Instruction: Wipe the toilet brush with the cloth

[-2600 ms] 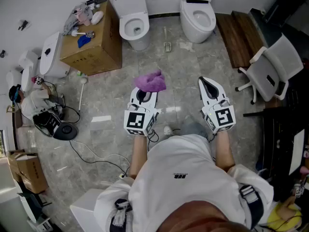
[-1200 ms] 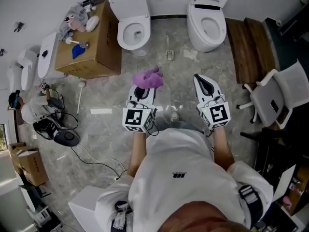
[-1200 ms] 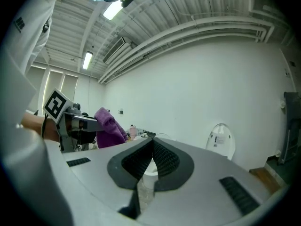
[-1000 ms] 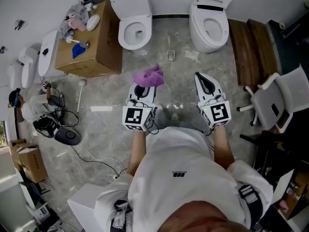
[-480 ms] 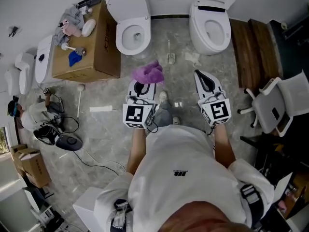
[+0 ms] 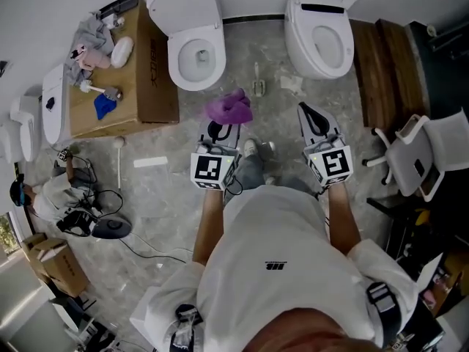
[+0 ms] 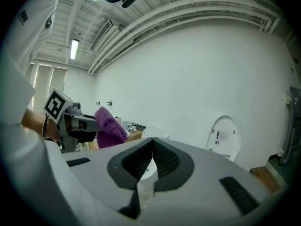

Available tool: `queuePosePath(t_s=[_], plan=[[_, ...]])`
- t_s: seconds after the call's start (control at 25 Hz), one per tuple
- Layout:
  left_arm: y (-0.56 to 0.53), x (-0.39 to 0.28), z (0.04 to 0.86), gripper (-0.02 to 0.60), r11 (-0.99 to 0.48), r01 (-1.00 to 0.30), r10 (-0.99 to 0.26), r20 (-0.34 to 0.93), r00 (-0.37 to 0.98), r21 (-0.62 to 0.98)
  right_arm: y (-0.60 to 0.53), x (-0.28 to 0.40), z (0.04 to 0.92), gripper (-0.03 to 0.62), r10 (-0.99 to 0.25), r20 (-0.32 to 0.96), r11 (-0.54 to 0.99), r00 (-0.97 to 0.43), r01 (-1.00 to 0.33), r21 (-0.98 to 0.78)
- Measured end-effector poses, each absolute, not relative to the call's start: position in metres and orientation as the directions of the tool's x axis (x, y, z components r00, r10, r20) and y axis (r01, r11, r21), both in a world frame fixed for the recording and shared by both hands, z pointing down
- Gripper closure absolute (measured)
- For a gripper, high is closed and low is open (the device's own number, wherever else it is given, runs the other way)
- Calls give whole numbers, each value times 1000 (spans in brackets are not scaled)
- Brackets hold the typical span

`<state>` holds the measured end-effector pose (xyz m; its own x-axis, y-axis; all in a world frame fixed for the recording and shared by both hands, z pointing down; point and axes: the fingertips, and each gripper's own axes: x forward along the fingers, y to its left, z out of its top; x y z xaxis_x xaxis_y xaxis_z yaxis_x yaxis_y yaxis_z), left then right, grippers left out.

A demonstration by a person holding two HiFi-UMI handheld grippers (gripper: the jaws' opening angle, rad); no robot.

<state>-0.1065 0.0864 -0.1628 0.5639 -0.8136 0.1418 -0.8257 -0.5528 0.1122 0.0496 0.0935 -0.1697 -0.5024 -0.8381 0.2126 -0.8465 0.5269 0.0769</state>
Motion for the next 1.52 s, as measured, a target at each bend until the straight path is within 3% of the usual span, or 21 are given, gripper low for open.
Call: queuePosePath(t_s=[0.44,0.88,1.52], plan=[[-1,-123,-67,506,-616,-768,-738,214,641,174,8,20,-94,597,-830,282,522,-481,-848,91],[-31,-108,58,506,-616,-760,-703,290,650,209,-15,37,35,597,-799,388,524,-460,-849,71],[-84,-70,236,506,-596,-771,-693,342,635,223,-78,61,236,597,-731,429,591,-531,-806,10]])
